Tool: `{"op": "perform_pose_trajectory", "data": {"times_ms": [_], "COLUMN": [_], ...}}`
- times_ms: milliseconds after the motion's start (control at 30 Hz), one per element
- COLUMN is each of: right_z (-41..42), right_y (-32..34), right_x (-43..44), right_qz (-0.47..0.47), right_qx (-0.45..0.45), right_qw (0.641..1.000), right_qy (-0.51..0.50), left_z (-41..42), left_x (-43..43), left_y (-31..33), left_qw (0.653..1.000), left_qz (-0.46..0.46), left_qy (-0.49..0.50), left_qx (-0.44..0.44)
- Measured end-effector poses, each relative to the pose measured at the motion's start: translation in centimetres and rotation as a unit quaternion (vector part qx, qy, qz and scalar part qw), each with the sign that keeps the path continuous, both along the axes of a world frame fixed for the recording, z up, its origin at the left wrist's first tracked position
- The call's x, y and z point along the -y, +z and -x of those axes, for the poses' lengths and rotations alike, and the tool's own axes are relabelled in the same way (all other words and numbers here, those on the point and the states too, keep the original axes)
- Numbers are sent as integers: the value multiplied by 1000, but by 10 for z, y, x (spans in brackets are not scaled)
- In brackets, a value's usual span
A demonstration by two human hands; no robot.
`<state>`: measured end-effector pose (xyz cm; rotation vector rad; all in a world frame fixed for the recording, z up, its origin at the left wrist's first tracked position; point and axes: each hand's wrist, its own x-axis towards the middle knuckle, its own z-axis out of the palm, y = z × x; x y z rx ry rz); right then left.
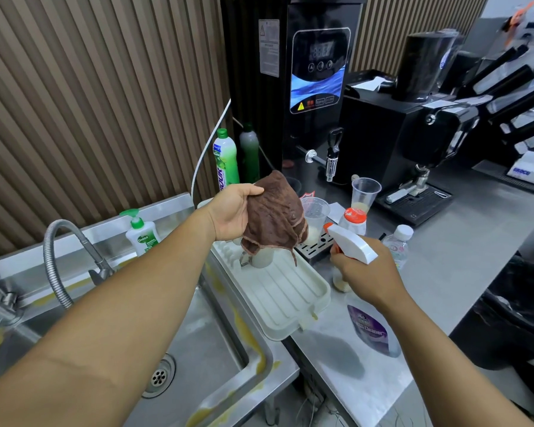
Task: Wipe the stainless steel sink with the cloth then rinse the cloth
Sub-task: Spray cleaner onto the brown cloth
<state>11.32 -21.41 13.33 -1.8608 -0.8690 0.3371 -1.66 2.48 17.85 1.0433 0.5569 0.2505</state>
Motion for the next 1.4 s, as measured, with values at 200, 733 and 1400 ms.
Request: {"op": "perform_pose_trajectory", "data": {"times_ms": [200,733,1400], "right_z": [10,2,-50], "right_y": [12,-13,-71], "right_x": [-5,17,30], "right_qz": [-45,-81,-111], "right_qx": [3,-29,-100], "right_qw": [999,996,971], "right_qy": [31,3,-185], "left_z": [-10,-28,-23], "left_x": [6,18,45], "left_y": [-5,-26,-57], "left_qw": [1000,1000,999], "left_qz": [-2,10,24], "left_qy": [-12,-17,5], "left_qx": [-17,-23,-45]}}
